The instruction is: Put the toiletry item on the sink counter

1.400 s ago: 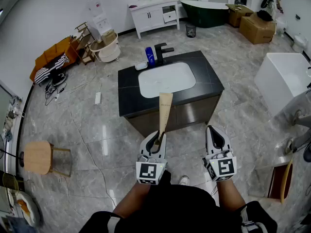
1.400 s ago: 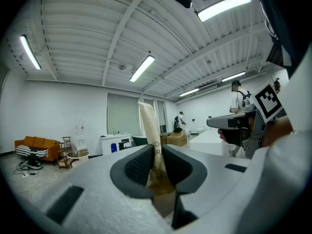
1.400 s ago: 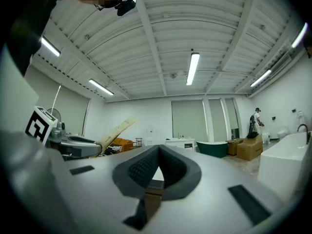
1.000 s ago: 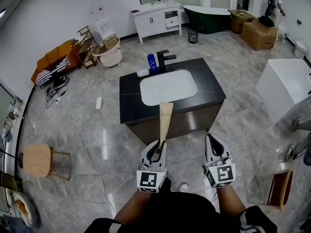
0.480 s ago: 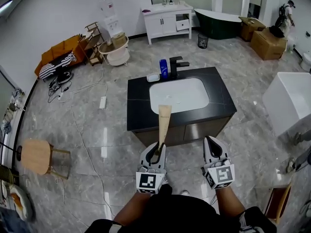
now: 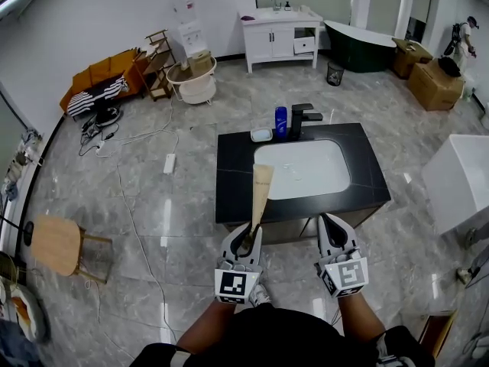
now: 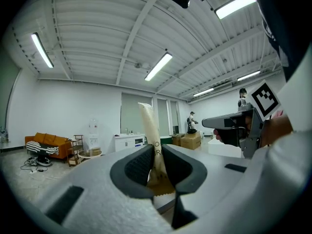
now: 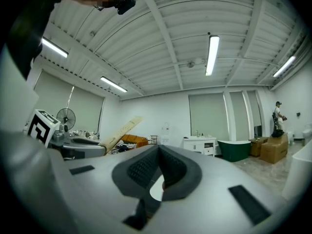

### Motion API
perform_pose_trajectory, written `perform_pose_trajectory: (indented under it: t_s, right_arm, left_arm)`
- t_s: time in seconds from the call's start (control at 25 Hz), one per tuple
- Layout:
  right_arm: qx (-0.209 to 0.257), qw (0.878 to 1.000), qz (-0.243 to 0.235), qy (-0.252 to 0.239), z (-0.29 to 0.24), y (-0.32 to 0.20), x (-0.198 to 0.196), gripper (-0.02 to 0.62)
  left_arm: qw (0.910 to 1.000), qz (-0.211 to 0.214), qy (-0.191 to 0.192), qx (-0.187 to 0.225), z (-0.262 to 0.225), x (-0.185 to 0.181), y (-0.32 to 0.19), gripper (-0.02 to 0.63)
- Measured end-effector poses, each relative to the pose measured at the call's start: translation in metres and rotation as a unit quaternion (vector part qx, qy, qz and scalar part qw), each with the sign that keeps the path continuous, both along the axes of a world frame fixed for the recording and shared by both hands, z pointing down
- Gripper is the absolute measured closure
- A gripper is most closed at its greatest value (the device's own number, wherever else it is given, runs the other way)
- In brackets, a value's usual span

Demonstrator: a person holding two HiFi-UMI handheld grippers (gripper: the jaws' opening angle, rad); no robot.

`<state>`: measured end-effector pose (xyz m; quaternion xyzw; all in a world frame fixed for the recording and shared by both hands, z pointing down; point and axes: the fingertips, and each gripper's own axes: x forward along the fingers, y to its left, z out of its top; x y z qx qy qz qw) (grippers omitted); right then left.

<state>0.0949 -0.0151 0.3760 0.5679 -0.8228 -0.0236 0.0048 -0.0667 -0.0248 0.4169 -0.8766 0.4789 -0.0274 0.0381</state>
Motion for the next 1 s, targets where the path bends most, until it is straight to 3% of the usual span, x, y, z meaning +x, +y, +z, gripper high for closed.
perform_pose_trajectory:
  t_s: [0.48, 1.0]
  right_arm:
    - [0.008, 1.000, -0.007, 0.000, -0.007, -0.047, -0.053, 0.591]
    - [0.002, 1.000, -0.023, -0.007, -0.004, -0.127, -0.046, 0.591]
  left_arm:
    - [0.9998, -0.017, 0.007, -0.003, -0.002, -0.046, -0.048, 0.540]
    - [0.9983, -0.054, 0.011, -0.019, 0.007, -0.057, -0.122, 0.540]
